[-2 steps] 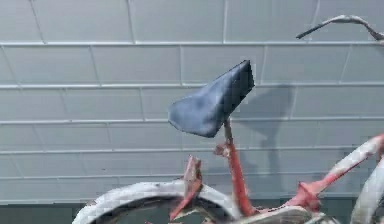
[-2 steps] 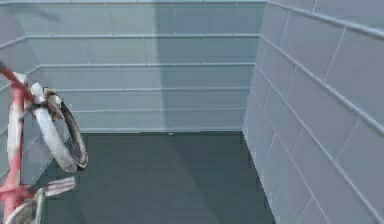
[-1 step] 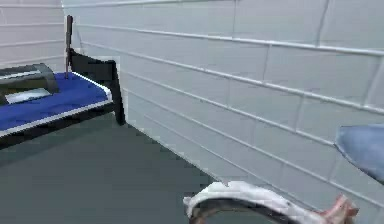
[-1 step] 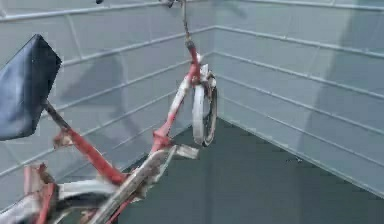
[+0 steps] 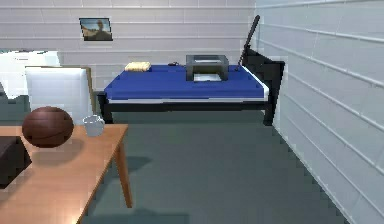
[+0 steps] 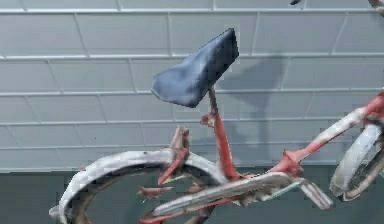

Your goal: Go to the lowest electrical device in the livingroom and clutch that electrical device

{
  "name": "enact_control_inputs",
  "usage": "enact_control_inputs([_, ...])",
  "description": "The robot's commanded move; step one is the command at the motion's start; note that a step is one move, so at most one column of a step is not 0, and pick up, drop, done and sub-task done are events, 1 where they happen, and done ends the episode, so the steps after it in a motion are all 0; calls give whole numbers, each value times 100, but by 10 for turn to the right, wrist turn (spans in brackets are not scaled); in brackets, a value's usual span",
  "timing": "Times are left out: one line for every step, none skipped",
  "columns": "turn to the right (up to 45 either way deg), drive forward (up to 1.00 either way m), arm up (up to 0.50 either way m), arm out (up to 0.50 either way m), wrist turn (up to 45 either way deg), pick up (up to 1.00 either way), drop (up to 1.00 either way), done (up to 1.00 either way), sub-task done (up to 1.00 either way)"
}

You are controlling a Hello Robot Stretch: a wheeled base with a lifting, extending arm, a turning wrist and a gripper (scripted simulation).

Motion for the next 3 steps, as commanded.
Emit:
enact_control_inputs([-30,0,0,0,0,0,0,0,0])
enact_control_inputs([0,100,0,0,0,0,0,0,0])
enact_control_inputs([0,40,0,0,0,0,0,0,0])
